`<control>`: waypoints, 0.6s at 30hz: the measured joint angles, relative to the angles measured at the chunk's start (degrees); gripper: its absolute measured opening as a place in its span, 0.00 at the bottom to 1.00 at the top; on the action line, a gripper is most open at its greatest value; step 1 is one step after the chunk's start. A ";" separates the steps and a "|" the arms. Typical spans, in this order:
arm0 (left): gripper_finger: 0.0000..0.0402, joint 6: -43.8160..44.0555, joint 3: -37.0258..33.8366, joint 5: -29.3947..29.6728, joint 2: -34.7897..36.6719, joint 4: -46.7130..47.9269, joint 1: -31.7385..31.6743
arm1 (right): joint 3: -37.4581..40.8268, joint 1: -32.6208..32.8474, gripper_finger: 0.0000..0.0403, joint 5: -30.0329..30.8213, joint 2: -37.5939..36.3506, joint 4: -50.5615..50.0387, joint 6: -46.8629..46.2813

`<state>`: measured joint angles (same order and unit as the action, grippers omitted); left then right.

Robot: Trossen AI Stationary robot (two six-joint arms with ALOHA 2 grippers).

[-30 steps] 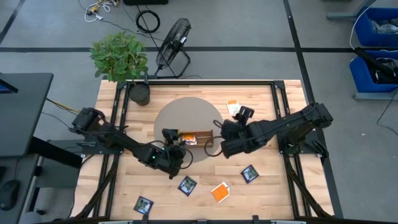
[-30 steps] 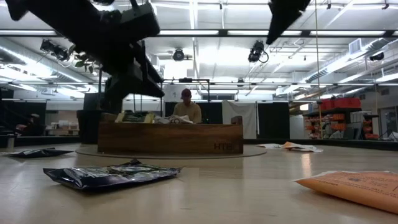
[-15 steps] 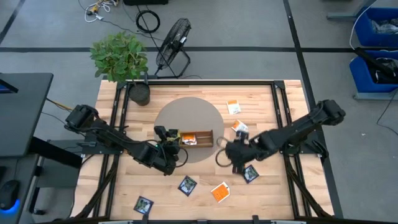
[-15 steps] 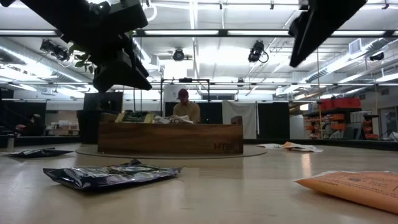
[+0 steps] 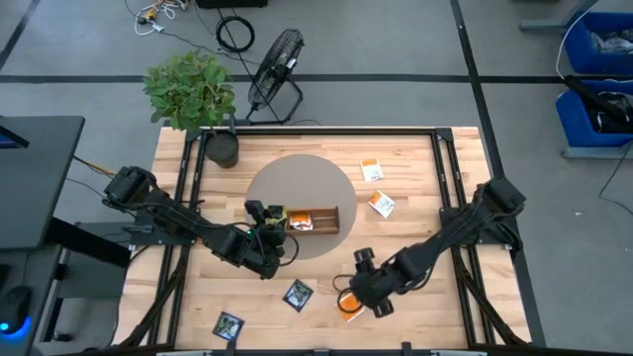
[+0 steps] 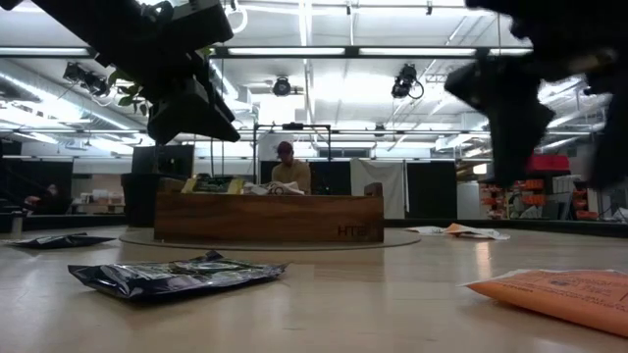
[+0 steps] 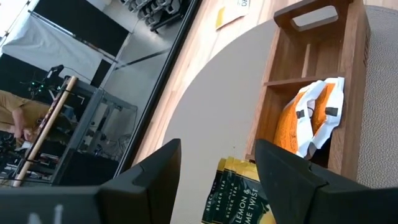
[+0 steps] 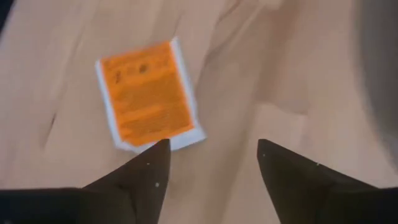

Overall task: Pick & Place Tea
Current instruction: Put the bottom orange tea bag into the wooden organizer

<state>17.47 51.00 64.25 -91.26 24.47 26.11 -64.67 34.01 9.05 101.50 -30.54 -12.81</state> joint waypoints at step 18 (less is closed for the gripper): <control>0.52 0.35 0.00 -0.11 0.00 0.41 0.02 | -0.37 6.31 0.76 3.41 7.01 6.27 14.34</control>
<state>17.82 51.00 64.14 -91.26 24.87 26.13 -65.04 40.32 12.47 108.51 -24.27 1.53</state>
